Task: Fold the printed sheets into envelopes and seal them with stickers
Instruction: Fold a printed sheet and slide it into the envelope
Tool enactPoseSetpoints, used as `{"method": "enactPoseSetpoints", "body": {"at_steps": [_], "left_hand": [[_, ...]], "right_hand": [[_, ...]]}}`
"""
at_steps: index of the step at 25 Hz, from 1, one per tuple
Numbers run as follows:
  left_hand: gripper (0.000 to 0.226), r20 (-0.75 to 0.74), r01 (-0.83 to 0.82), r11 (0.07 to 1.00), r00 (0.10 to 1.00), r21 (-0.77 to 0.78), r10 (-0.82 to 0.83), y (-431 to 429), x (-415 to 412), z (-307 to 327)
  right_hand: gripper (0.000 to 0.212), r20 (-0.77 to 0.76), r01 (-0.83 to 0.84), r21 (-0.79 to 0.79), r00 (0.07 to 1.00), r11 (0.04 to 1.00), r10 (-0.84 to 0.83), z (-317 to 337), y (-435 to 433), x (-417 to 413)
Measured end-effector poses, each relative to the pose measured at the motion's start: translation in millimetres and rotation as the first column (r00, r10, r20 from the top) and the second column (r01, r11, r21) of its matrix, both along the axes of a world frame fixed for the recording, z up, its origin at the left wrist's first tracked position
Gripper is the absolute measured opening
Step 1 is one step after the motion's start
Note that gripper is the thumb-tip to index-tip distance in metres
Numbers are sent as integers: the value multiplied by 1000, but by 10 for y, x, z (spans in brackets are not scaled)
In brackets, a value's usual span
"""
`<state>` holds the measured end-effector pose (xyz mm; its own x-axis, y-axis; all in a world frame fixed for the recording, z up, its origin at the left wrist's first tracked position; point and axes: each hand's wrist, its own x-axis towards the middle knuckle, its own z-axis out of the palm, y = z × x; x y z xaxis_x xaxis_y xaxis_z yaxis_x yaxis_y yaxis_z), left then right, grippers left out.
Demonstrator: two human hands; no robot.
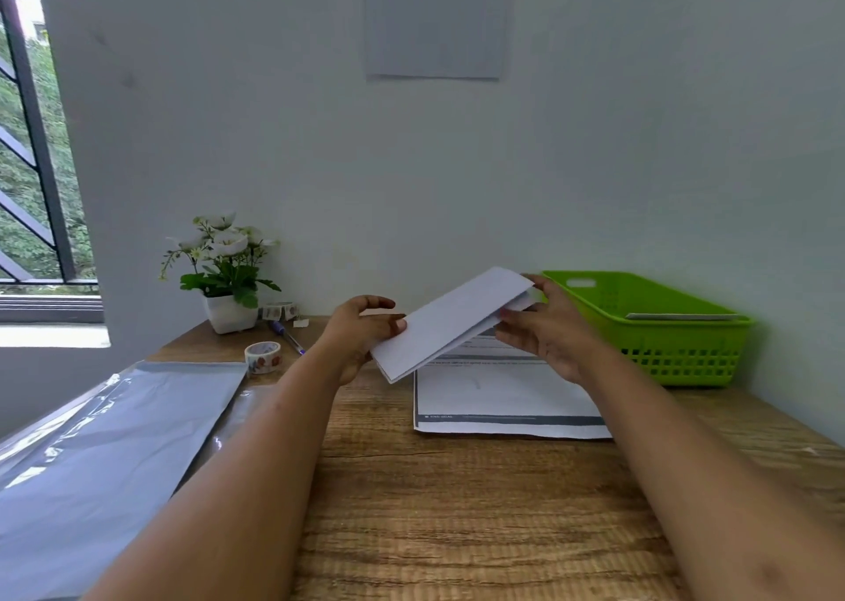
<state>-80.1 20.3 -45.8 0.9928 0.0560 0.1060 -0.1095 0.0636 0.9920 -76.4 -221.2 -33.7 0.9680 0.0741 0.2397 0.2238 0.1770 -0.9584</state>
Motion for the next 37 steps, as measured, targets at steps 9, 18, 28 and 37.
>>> {"method": "enactPoseSetpoints", "body": {"at_steps": [9, 18, 28, 37], "left_hand": [[21, 8, 166, 967, 985, 192, -171, -193, -48, 109], [13, 60, 178, 955, 979, 238, -197, -349, -109, 171], [12, 109, 117, 966, 983, 229, -145, -354, -115, 219], [38, 204, 156, 930, 951, 334, -233, -454, -176, 254]], "right_hand": [[66, -40, 61, 174, 998, 983, -55, 127, 240, -72], [27, -77, -73, -163, 995, 984, 62, 37, 331, -100], [4, -52, 190, -30, 980, 981, -191, 150, 198, -133], [20, 24, -36, -223, 999, 974, 42, 130, 309, -207]]}}
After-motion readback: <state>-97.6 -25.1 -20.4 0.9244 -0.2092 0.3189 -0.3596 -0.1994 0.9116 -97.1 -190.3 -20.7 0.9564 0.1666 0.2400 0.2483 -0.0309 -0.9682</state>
